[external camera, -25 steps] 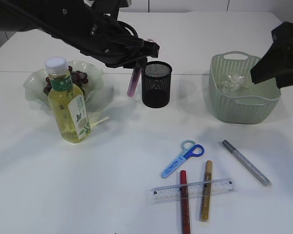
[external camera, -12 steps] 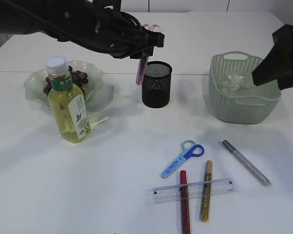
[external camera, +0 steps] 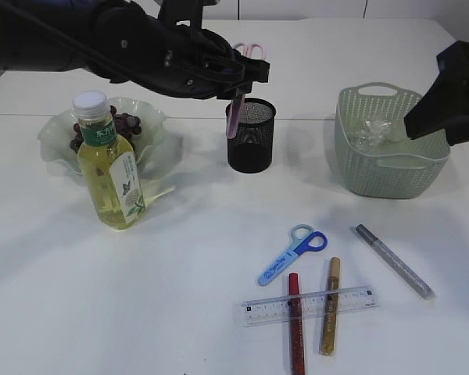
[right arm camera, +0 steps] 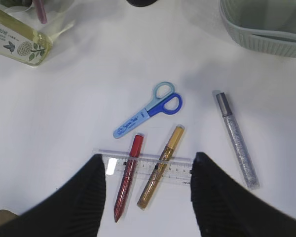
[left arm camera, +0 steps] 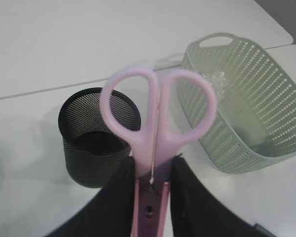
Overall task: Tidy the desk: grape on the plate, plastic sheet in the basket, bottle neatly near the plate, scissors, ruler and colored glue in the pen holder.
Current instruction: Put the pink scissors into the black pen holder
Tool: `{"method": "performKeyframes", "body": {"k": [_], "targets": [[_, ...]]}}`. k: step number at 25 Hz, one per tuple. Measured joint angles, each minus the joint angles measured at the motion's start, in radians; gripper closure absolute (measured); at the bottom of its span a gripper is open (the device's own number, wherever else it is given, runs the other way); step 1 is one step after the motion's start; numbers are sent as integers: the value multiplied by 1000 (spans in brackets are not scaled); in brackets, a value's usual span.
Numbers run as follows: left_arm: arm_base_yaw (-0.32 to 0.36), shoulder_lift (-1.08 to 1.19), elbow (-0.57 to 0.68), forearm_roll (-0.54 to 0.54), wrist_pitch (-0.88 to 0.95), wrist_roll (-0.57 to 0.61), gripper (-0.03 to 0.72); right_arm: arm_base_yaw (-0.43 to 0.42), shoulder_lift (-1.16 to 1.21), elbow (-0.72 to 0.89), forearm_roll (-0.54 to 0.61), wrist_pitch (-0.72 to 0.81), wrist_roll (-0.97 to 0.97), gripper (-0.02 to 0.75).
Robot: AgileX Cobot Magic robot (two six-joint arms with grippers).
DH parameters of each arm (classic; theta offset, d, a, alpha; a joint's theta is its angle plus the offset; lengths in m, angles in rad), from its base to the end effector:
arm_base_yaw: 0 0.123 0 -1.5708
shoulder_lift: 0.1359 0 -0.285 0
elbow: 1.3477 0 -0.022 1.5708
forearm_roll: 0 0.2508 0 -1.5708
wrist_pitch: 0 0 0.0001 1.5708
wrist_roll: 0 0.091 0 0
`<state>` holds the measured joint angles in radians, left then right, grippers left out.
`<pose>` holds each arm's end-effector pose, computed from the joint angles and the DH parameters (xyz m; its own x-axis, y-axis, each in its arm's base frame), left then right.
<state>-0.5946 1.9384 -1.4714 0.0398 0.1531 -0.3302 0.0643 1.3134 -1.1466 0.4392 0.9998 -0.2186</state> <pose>0.3788 -0.2555 0.2538 -0.5625 0.0342 -0.8261 0.4118 0.8780 -0.2441 0.2580 0.0493 0.3349 -0.8641 -0.0275 -0.5026 -0.2170 0.9214 0.3225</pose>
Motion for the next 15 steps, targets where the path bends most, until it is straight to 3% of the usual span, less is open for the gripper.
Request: {"method": "performKeyframes", "body": {"k": [15], "targets": [[22, 136, -158, -11, -3, 0, 553, 0, 0, 0, -5, 10, -1, 300]]}}
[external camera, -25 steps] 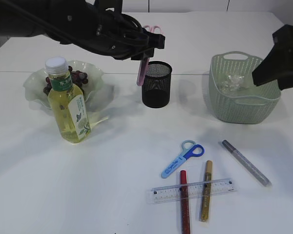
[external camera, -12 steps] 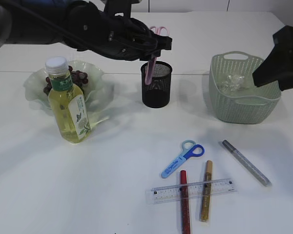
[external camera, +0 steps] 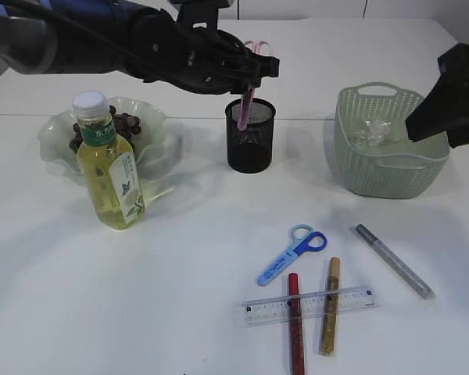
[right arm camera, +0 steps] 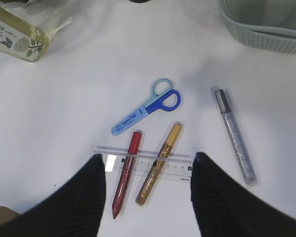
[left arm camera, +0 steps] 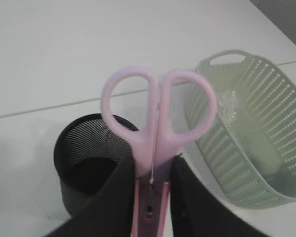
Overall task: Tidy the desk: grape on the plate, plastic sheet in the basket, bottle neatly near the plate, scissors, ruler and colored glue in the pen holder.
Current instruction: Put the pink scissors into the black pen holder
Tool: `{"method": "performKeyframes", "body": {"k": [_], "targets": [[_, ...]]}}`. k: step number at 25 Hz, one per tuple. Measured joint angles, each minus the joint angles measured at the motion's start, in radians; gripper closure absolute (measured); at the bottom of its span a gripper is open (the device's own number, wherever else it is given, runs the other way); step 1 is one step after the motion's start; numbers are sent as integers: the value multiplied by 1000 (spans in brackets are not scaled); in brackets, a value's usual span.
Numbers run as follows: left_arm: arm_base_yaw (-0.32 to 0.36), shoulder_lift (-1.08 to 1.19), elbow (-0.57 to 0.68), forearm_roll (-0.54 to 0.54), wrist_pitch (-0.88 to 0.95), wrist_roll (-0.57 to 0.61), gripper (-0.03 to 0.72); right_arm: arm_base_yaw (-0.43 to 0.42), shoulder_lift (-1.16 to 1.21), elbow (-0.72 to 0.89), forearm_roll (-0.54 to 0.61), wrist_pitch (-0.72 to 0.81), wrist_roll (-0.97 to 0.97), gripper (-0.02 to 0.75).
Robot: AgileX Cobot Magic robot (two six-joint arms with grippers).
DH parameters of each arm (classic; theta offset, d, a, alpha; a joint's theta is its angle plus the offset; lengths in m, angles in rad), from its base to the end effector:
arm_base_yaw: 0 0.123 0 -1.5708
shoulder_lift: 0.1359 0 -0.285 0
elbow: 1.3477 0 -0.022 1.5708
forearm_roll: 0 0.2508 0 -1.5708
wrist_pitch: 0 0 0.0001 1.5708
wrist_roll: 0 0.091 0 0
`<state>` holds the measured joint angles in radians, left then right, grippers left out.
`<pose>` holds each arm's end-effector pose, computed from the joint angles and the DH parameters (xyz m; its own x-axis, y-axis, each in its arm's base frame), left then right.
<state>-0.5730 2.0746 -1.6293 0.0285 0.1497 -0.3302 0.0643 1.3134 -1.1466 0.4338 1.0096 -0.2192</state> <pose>0.4138 -0.2665 0.2400 -0.5504 0.0011 -0.8349 0.3931 0.8826 -0.2580 0.2572 0.0490 0.3343 -0.8680 -0.0348 -0.4953 -0.2189 0.9221 0.3189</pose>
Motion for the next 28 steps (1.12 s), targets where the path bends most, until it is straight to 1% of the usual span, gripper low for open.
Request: {"method": "performKeyframes", "body": {"k": [12, 28], "targets": [[56, 12, -4, 0, -113, 0, 553, 0, 0, 0, 0, 1, 0, 300], [57, 80, -4, -1, -242, 0, 553, 0, 0, 0, -19, 2, -2, 300]]}}
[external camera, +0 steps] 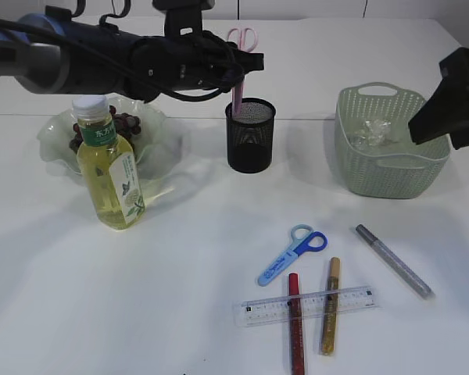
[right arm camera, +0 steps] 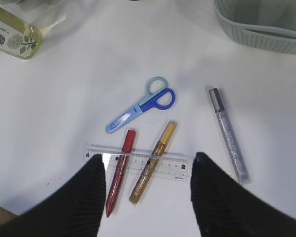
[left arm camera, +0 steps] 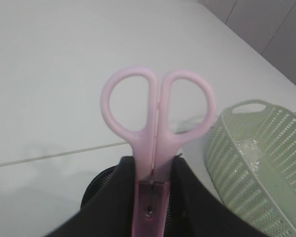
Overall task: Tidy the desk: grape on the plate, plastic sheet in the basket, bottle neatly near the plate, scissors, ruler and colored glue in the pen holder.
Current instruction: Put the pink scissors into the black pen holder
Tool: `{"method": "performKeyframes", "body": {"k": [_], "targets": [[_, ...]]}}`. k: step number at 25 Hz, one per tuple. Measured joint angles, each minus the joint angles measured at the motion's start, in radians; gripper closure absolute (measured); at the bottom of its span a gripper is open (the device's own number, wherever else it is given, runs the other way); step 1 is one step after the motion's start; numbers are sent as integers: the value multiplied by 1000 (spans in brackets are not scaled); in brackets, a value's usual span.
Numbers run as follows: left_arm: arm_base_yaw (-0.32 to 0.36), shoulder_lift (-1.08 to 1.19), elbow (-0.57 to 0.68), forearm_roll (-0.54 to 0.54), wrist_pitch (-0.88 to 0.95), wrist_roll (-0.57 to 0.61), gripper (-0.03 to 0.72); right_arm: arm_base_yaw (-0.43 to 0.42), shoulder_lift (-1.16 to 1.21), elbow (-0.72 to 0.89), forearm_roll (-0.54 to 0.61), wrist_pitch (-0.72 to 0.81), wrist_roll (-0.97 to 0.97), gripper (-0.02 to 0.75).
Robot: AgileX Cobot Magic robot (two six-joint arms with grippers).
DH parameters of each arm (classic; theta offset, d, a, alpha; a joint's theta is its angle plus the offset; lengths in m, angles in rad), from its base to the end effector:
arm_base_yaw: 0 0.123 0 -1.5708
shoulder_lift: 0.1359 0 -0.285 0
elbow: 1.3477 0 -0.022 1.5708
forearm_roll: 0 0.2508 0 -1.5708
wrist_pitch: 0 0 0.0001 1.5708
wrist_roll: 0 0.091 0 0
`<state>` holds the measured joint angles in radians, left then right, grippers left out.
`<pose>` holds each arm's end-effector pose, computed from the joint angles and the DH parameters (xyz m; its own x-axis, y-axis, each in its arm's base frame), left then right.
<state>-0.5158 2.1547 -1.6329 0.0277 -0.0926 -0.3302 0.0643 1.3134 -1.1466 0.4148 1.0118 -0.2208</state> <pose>0.4438 -0.2519 0.2210 -0.4261 -0.1010 -0.8990 0.3859 0.8785 -0.2816 0.2571 0.0477 0.3336 -0.8680 -0.0478 -0.4943 -0.2223 0.9274 0.3008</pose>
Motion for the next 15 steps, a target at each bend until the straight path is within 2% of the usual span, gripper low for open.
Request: {"method": "performKeyframes", "body": {"k": [15], "targets": [[0, 61, -80, 0, -19, 0, 552, 0, 0, 0, -5, 4, -2, 300]]}}
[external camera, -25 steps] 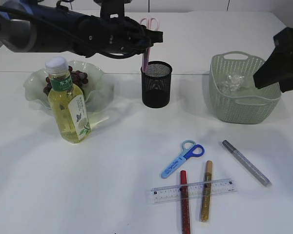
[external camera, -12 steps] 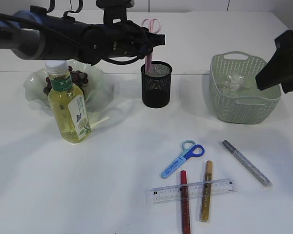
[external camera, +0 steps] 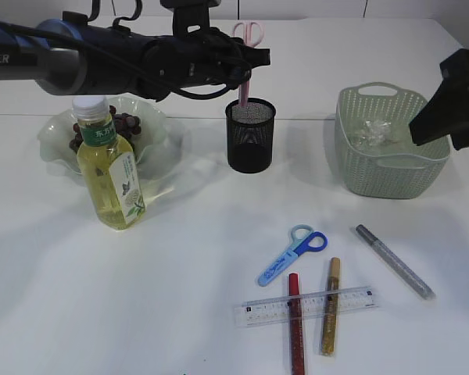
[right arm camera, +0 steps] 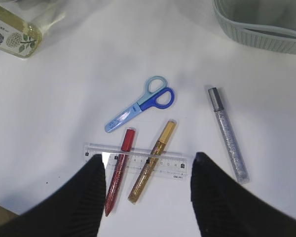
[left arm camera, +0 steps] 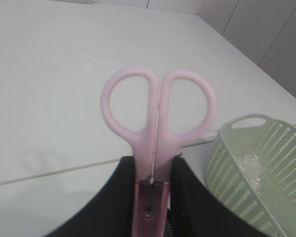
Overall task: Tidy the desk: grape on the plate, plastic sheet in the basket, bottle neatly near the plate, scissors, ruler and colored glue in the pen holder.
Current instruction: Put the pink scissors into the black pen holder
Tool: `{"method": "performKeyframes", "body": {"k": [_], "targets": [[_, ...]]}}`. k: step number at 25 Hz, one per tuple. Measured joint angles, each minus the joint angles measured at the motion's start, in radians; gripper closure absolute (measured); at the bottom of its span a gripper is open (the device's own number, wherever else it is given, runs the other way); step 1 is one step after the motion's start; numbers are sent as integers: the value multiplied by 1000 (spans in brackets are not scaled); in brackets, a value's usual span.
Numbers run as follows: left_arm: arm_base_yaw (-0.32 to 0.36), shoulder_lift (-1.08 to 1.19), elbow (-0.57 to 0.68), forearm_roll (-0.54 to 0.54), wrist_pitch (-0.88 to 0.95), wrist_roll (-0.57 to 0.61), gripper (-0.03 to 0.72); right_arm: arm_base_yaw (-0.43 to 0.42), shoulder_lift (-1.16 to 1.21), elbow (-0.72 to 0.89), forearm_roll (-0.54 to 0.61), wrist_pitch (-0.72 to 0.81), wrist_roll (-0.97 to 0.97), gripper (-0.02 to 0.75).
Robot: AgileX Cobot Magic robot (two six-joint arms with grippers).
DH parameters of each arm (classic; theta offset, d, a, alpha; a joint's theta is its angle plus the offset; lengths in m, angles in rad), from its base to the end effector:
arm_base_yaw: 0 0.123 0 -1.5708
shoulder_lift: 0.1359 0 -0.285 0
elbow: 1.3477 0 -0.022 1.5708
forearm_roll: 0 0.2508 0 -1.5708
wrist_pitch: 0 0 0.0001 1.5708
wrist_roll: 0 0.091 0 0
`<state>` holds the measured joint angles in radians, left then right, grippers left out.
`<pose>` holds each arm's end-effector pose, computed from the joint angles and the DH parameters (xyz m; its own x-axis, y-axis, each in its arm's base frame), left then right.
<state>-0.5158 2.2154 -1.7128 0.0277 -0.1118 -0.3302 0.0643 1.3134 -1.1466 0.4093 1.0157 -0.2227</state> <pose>0.4572 -0.2595 0.2171 -0.3961 -0.1181 -0.9106 0.3957 0.8729 -0.2853 0.2568 0.0474 0.3333 -0.8690 -0.0540 -0.4918 -0.2249 0.9285 0.2954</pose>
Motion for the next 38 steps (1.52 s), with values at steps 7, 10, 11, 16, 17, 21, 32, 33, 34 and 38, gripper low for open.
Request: {"method": "performKeyframes", "body": {"k": [7, 10, 11, 16, 17, 21, 32, 33, 34, 38], "targets": [[2, 15, -4, 0, -8, 0, 552, 0, 0, 0, 0, 2, 0, 300], [4, 21, -11, 0, -10, 0, 552, 0, 0, 0, 0, 2, 0, 300], [5, 26, -15, 0, -12, 0, 552, 0, 0, 0, 0, 2, 0, 300], [6, 42, -30, 0, -31, 0, 552, 0, 0, 0, 0, 2, 0, 300], [6, 46, -30, 0, -35, 0, 552, 0, 0, 0, 0, 2, 0, 300], [6, 49, -30, 11, -37, 0, 552, 0, 0, 0, 0, 2, 0, 300], [6, 84, -30, 19, -57, 0, 550, 0, 0, 0, 0, 3, 0, 300], [6, 84, -30, 19, -58, 0, 549, 0, 0, 0, 0, 3, 0, 300], [6, 84, -30, 19, -59, 0, 548, 0, 0, 0, 0, 3, 0, 301], [6, 84, -30, 21, -59, 0, 522, 0, 0, 0, 0, 3, 0, 301]]}}
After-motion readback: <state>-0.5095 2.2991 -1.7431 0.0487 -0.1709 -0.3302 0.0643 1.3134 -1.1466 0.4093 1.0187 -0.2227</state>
